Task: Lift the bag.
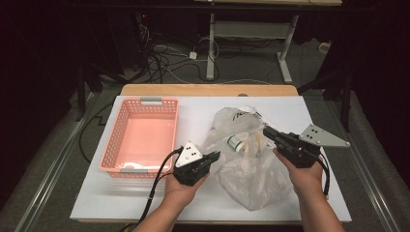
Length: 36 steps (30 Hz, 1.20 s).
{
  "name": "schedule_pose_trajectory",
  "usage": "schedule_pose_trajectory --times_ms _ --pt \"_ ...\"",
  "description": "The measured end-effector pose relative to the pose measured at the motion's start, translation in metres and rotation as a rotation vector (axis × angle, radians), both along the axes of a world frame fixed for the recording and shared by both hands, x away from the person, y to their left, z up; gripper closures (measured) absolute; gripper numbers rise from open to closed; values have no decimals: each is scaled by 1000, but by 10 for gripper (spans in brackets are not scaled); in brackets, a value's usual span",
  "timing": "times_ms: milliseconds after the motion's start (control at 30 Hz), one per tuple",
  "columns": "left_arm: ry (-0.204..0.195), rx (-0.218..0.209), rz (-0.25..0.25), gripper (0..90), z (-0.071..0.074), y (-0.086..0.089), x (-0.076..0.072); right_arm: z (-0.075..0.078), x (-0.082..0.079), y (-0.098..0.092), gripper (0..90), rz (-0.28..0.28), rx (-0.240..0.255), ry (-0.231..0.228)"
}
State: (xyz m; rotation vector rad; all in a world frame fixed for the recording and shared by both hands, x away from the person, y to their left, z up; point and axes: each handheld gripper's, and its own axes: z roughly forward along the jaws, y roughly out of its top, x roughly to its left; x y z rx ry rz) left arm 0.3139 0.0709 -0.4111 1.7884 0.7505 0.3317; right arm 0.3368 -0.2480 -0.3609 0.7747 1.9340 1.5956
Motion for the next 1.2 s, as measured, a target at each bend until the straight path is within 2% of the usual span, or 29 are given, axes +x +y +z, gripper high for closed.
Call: schedule_pose_trajectory --times_ms 167,433,633,733,833,867,900,1100,1200 --pt "-53 -36 25 884 23 1 9 15 5 6 900 -7 -3 -32" --pt "-181 -44 50 884 69 -10 32 36 25 15 900 -48 6 -62" --pt "-231 -46 60 884 98 -19 52 47 38 15 900 -80 51 -73" --pt "-261 -27 65 884 111 -25 59 54 41 16 900 -90 67 -90" --pt "-282 -38 72 884 121 -30 63 63 43 15 900 -99 84 -113" --pt "-301 -39 75 884 125 -31 65 66 43 15 900 -103 93 -120" --pt "-296 -45 73 884 129 -33 66 69 44 15 900 -106 98 -130" --pt "-354 -47 78 884 152 -41 74 95 49 11 900 -105 143 -181" --pt "-360 -69 86 885 165 -41 79 111 52 10 900 -119 145 -205"
